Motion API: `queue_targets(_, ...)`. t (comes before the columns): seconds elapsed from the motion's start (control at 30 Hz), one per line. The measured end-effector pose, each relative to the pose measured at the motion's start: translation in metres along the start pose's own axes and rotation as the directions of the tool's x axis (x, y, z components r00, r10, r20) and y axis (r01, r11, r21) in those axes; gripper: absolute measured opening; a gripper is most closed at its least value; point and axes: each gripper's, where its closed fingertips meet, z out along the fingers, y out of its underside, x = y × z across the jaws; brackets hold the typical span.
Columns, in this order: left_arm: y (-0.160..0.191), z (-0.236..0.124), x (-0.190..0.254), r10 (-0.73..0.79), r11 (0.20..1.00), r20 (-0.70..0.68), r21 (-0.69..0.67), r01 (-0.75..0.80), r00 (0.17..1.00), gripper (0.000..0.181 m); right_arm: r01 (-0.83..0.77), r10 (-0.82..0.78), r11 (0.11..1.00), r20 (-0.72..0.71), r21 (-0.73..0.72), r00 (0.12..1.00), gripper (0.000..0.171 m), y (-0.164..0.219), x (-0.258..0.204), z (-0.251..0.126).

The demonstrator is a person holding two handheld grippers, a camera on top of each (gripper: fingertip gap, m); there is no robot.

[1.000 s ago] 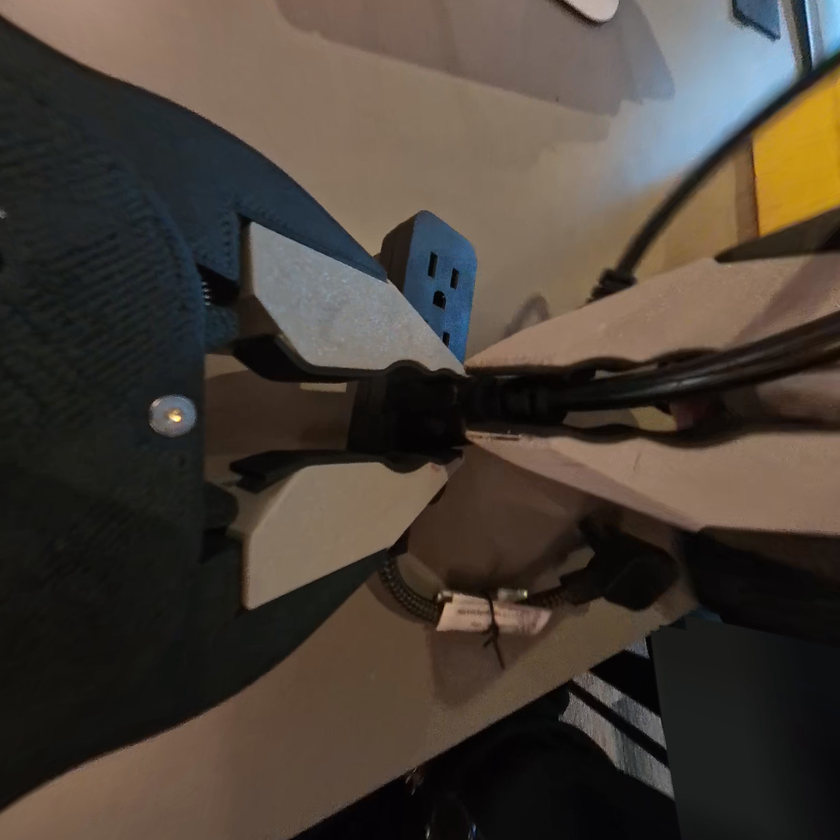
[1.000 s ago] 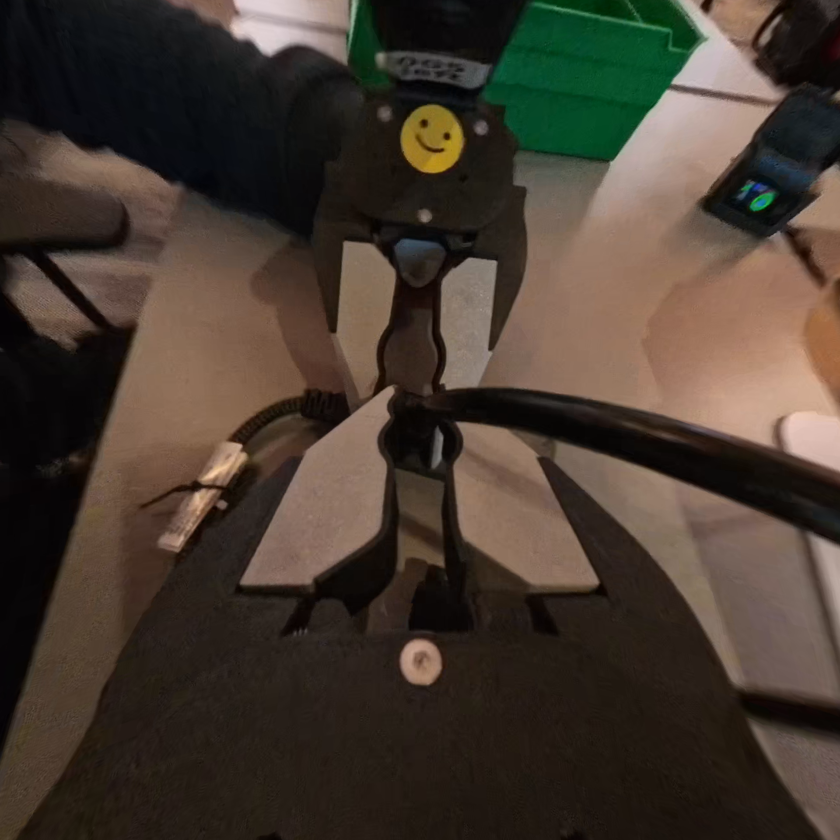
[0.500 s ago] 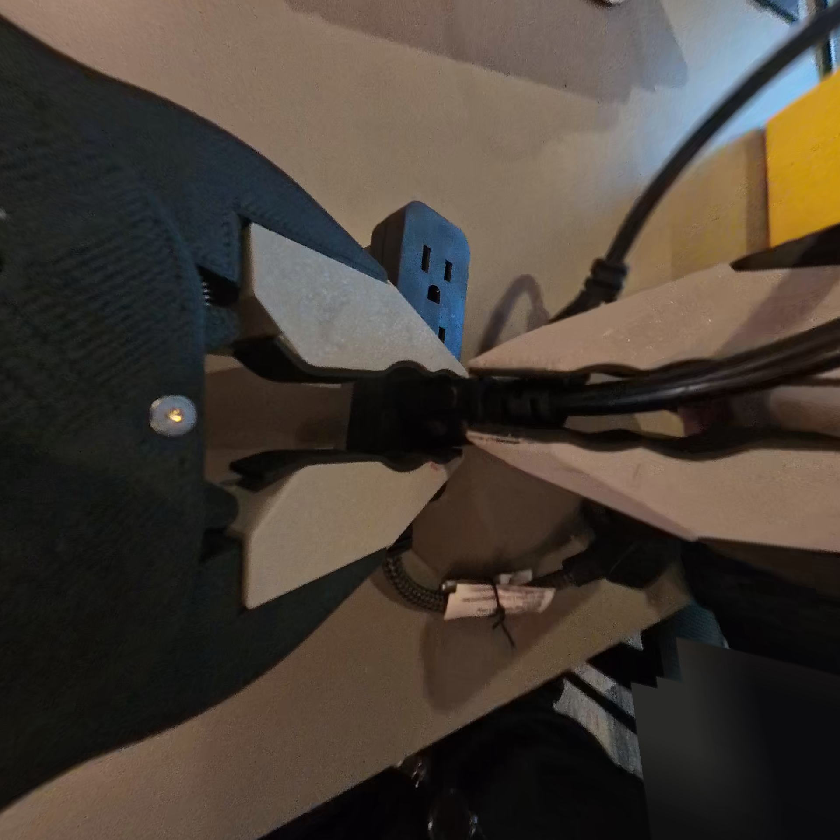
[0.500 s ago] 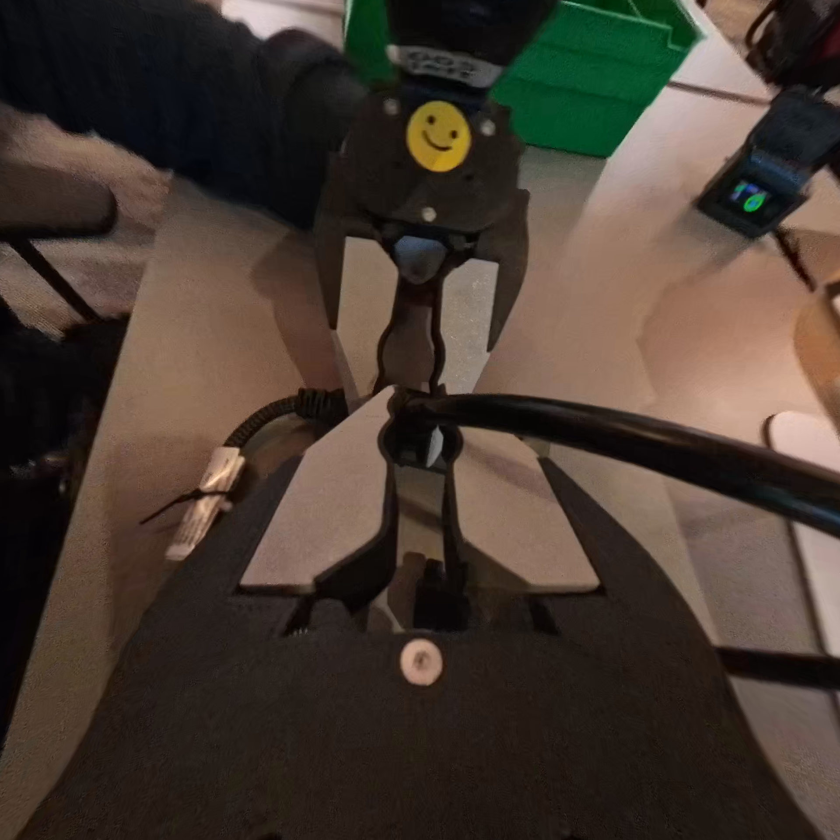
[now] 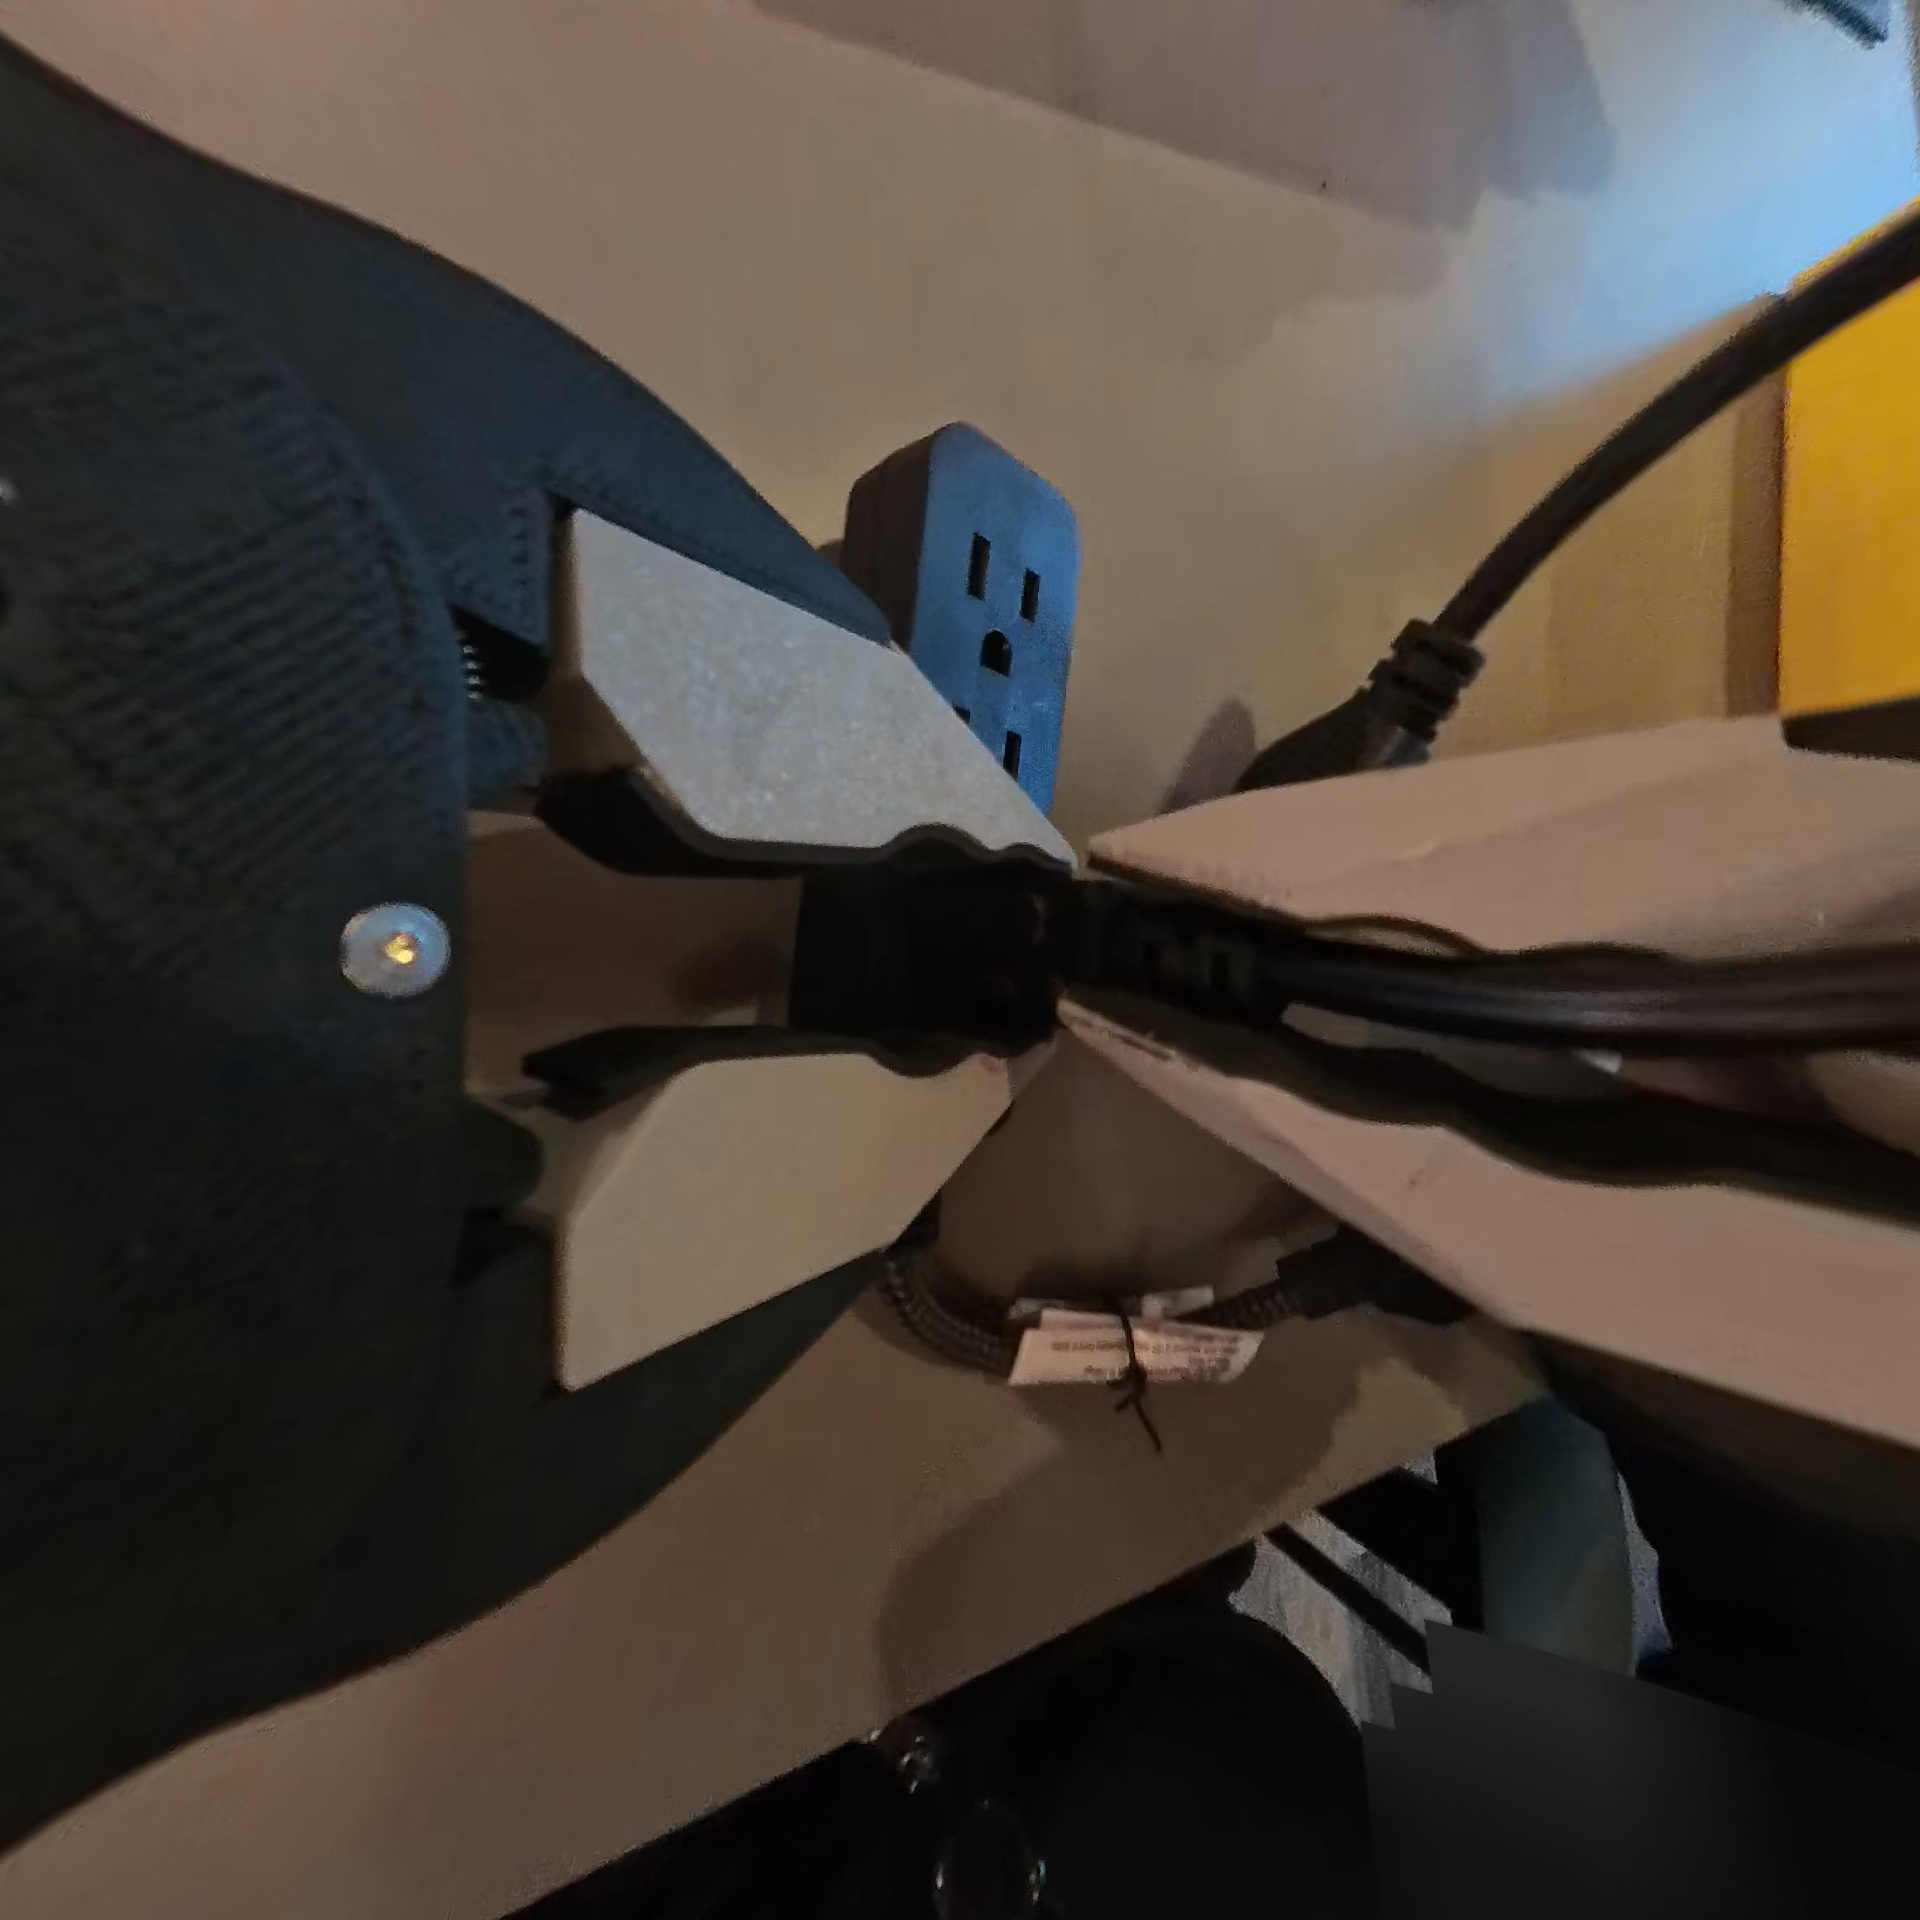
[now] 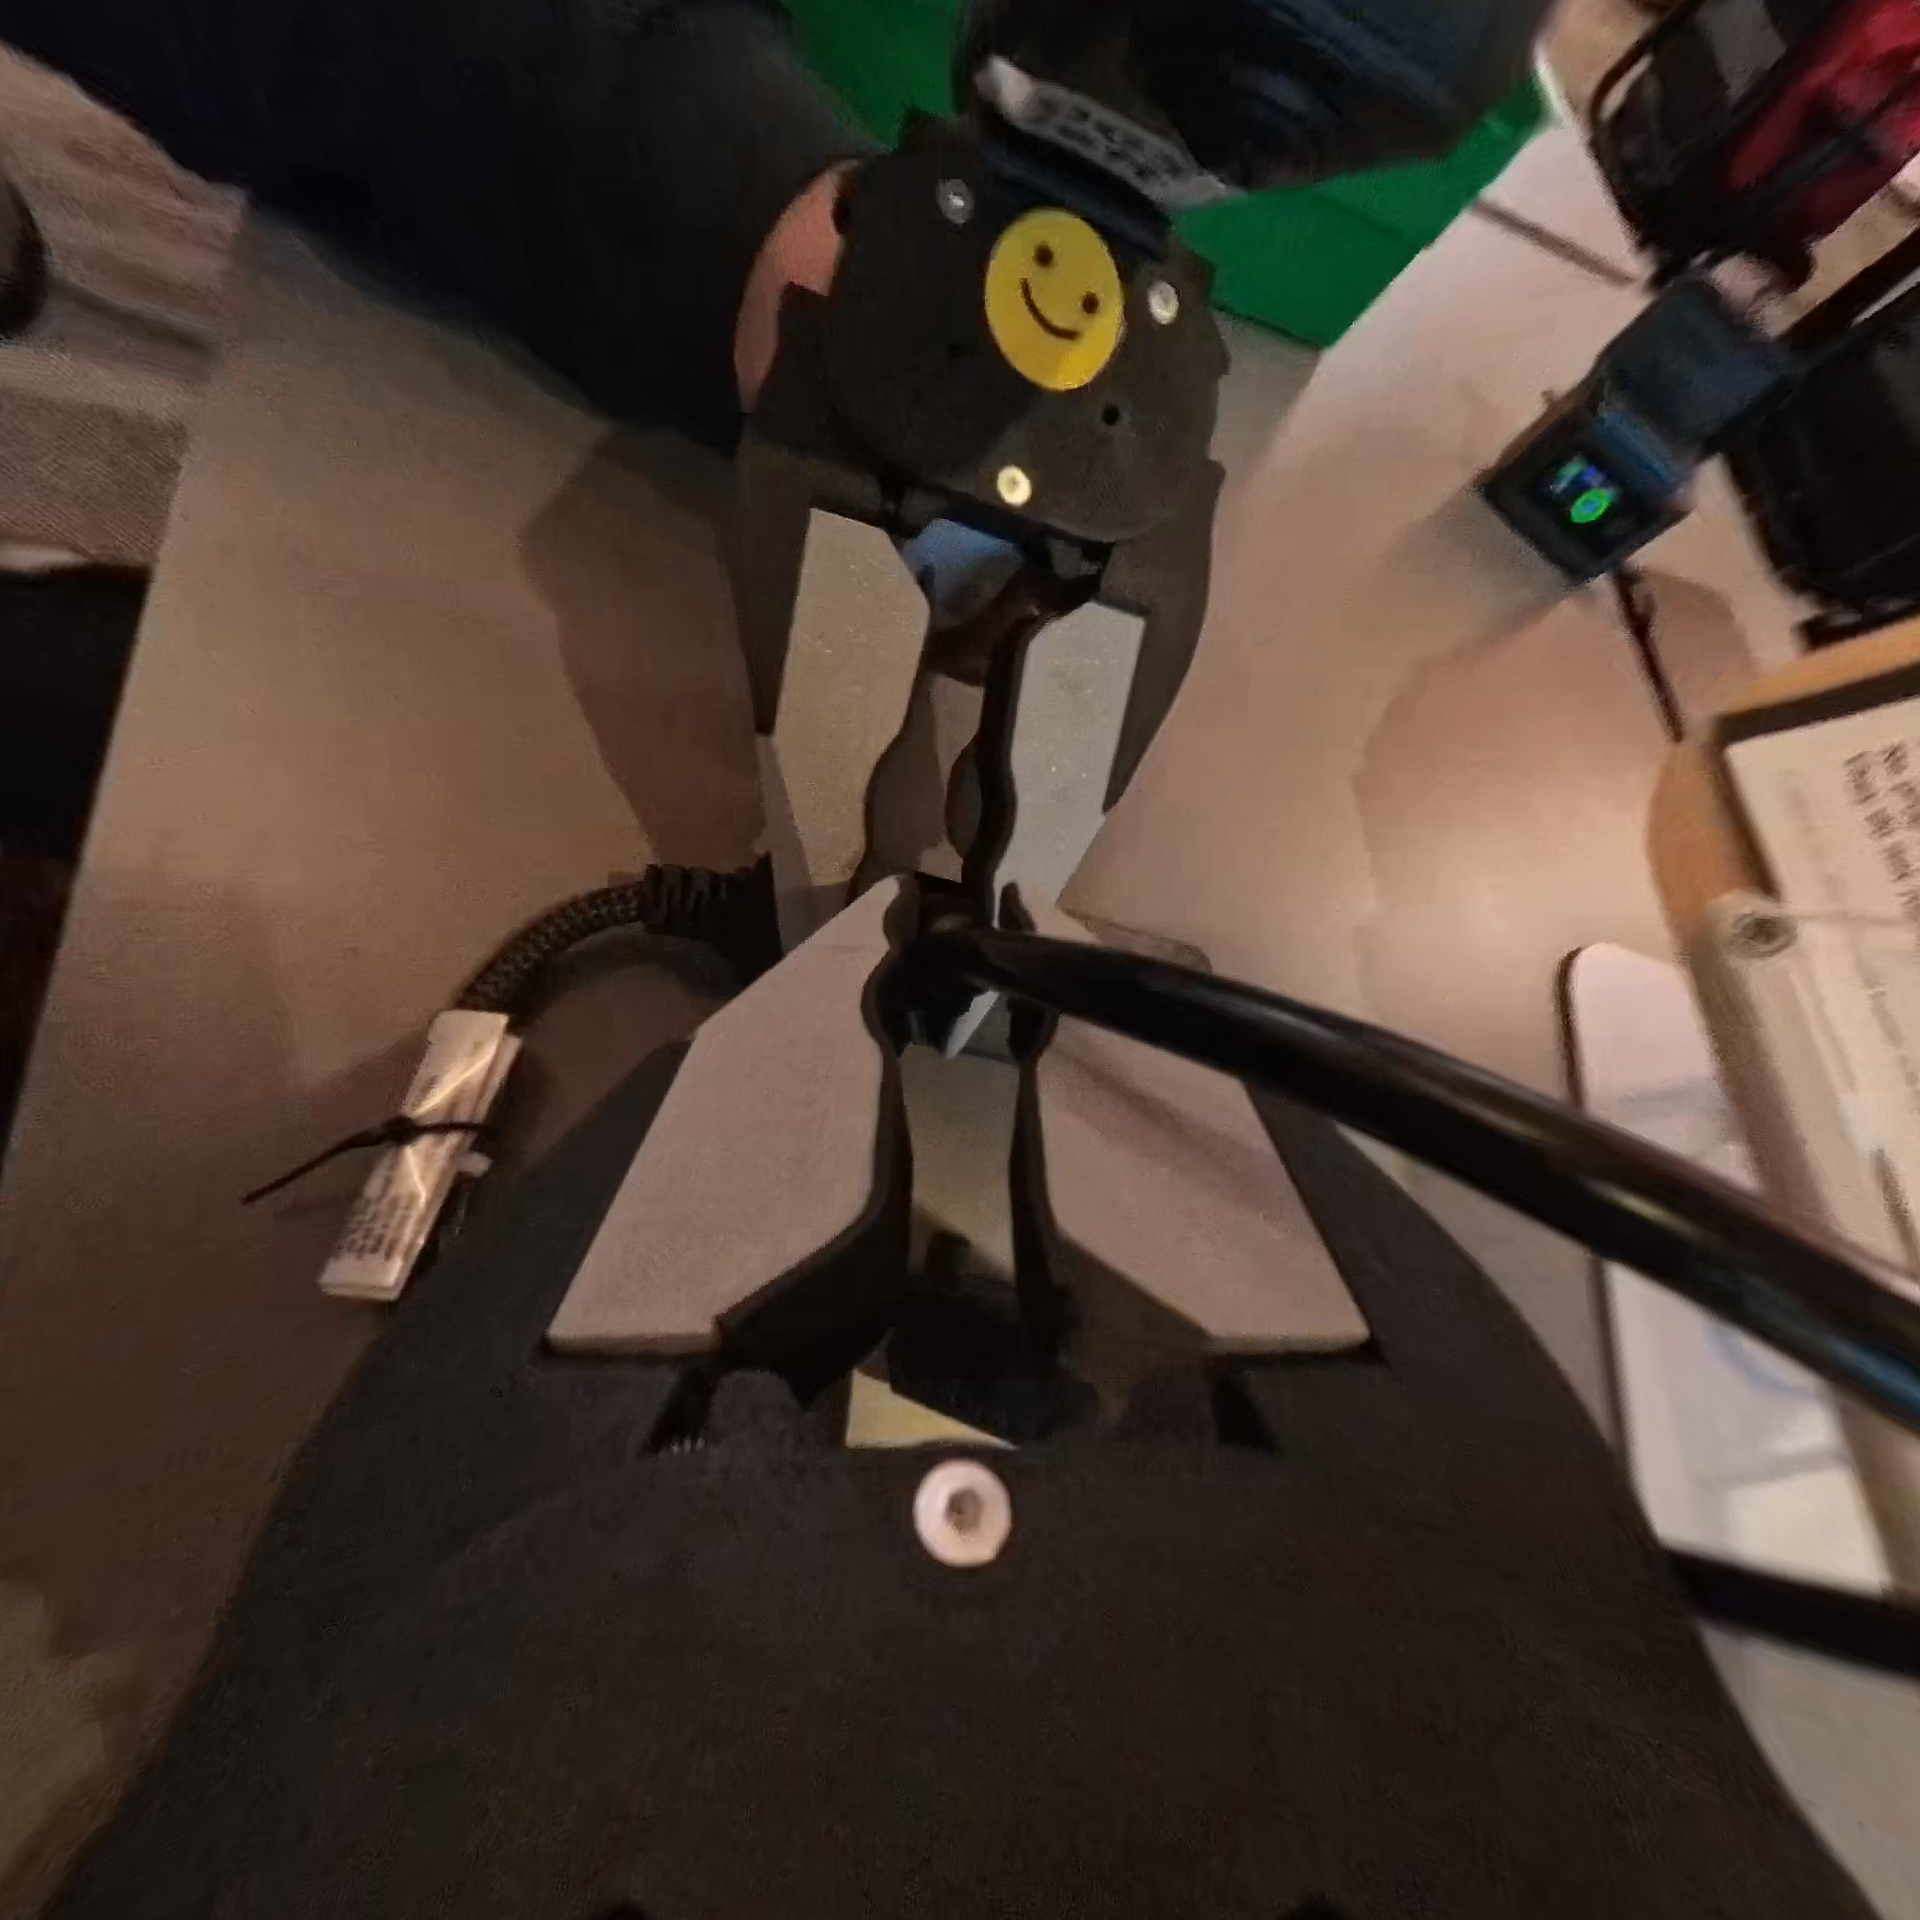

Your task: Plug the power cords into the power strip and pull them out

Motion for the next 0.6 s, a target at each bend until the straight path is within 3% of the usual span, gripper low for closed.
queue_targets(0.1,-0.002,-0.001,0.009,0.053,0.998,-0.041,0.018,-0.053,0.998,0.028,0.182,-0.186,0.982,-0.098,-0.056,0.978,0.010,-0.010,-0.009,0.000)
queue_targets(0.2,-0.001,-0.001,0.009,0.052,0.999,-0.045,0.014,-0.051,0.998,0.027,0.181,-0.183,0.983,-0.075,-0.033,0.980,0.012,-0.007,-0.007,0.000)
queue_targets(0.23,-0.001,0.000,0.007,0.030,1.000,-0.045,0.007,-0.030,0.999,0.027,0.132,-0.132,0.991,-0.041,-0.005,0.990,0.012,-0.003,-0.002,0.001)
queue_targets(0.3,-0.002,0.002,-0.005,-0.038,0.999,0.011,0.009,0.038,0.999,0.027,-0.175,0.167,0.981,0.098,0.079,0.981,0.012,0.007,0.016,-0.001)
queue_targets(0.33,-0.017,0.012,-0.011,-0.032,0.995,0.041,0.095,0.028,0.999,0.044,-0.282,0.276,0.954,0.062,0.107,0.959,0.012,0.013,0.036,-0.008)
queue_targets(0.37,-0.028,0.022,0.015,0.037,0.988,-0.059,0.153,-0.027,0.998,0.093,-0.311,0.310,0.937,0.031,0.161,0.950,0.012,0.011,0.048,-0.020)
queue_targets(0.4,-0.029,0.023,0.004,0.168,0.974,0.076,0.143,-0.177,0.983,0.139,-0.292,0.280,0.930,0.083,0.225,0.956,0.011,-0.001,0.040,-0.028)
queue_targets(0.47,-0.031,0.014,0.005,0.111,0.978,0.042,0.175,-0.117,0.993,0.140,-0.191,0.168,0.961,0.124,0.200,0.978,0.012,-0.010,0.012,-0.019)
queue_targets(0.53,-0.020,0.015,-0.009,-0.011,0.994,0.045,0.108,0.006,0.999,0.110,-0.165,0.150,0.978,0.119,0.126,0.982,0.012,-0.004,0.006,-0.004)
queue_targets(0.6,-0.013,0.018,-0.002,0.055,0.997,0.039,0.060,-0.057,0.998,0.125,-0.168,0.152,0.976,0.118,0.142,0.981,0.013,-0.006,0.011,-0.005)
